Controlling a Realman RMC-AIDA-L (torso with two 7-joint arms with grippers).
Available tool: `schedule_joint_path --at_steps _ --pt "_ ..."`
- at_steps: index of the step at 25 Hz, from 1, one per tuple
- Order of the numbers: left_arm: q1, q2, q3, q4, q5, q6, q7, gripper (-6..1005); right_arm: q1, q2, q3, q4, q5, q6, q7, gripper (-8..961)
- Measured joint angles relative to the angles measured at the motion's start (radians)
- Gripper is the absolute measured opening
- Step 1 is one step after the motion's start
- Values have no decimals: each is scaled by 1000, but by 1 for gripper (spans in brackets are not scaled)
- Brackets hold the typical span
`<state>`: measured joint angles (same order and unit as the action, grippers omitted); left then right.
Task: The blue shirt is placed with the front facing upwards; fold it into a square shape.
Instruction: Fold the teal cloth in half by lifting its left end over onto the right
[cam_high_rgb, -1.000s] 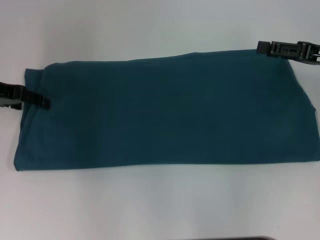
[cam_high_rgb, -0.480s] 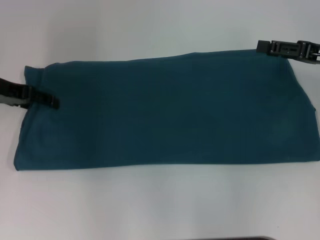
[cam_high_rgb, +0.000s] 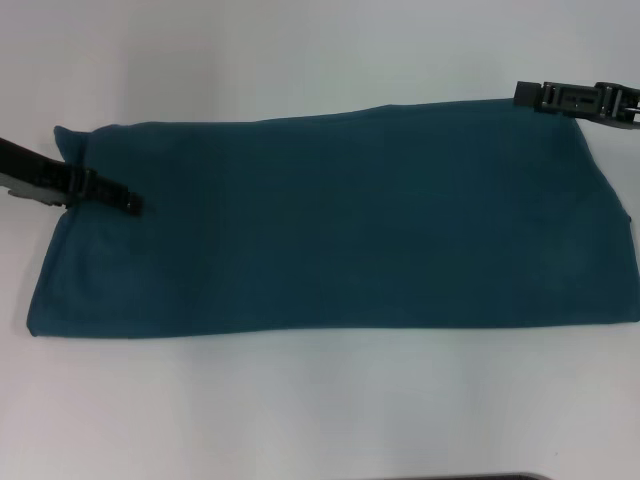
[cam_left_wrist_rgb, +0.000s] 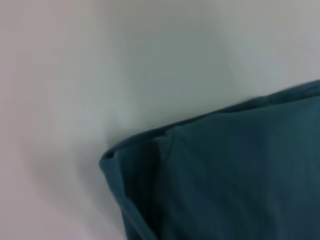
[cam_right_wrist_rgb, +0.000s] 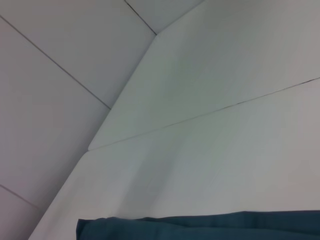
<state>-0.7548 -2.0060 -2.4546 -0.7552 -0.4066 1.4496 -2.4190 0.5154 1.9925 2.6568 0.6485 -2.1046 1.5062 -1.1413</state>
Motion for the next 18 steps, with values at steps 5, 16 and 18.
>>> schedule_joint_path --at_steps 5,16,18 --pt "-3 -1 0 -8 0 5 0 889 0 0 0 1 0 0 0 717" --pt "-3 2 0 -15 0 1 0 886 3 0 0 1 0 -3 0 717" --pt "-3 0 0 -23 0 -3 0 886 4 0 0 2 0 -3 0 717"
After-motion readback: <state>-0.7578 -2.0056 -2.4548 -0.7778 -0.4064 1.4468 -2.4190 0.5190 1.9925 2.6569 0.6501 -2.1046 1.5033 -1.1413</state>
